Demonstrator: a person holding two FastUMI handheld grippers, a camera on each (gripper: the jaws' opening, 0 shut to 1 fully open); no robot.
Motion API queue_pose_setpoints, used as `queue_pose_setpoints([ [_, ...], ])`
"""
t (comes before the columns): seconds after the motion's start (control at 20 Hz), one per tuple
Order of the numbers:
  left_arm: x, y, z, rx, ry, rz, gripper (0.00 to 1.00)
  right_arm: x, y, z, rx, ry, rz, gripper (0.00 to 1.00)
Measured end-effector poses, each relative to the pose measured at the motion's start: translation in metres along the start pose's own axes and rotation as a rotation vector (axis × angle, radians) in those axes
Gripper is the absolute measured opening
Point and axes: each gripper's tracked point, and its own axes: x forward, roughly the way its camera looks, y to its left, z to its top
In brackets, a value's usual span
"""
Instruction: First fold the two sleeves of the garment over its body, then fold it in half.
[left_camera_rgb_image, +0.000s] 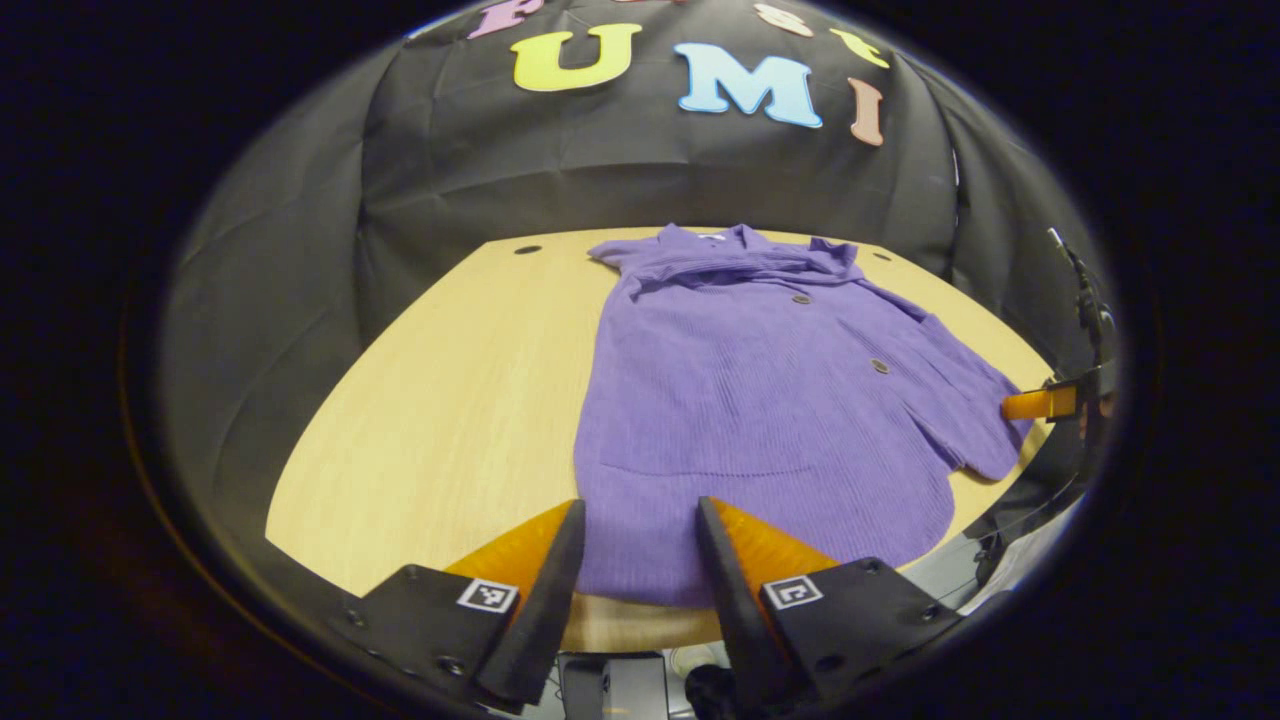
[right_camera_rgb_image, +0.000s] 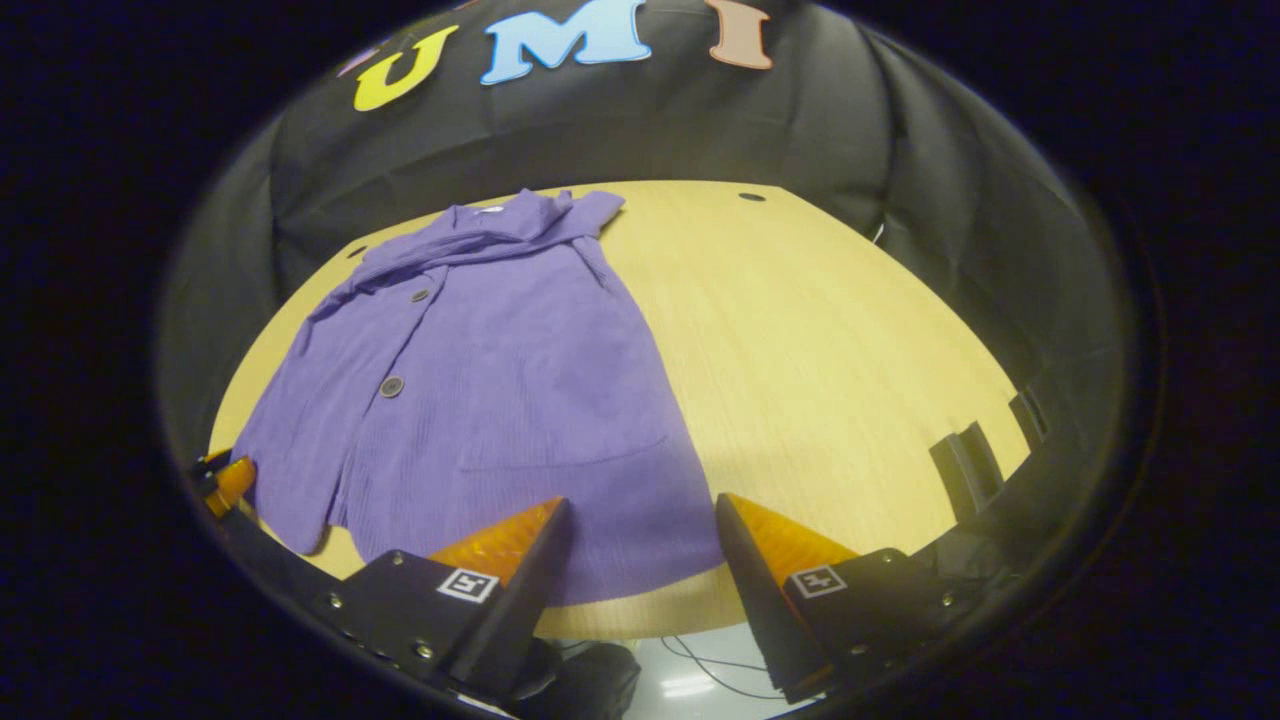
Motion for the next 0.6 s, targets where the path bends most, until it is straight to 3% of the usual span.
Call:
queue_pose_setpoints([
  [0.1,0.002,-0.007,0.003,-0.012,-0.017,0.003,0.44,0.003,-0.003,0.002,0.024,-0.006,0.005,0.75],
  [0.25,0.004,-0.016,0.003,-0.025,-0.014,0.021,0.17,0.005,-0.004,0.005,0.104,-0.014,0.019,0.27],
  [0.35,0.005,-0.017,0.002,-0.03,0.013,0.044,0.12,0.004,-0.003,0.006,0.141,-0.015,0.032,0.1],
  [0.6,-0.001,-0.025,0.009,-0.073,0.088,0.102,0.08,-0.006,0.011,0.011,0.185,0.003,0.132,0.02],
])
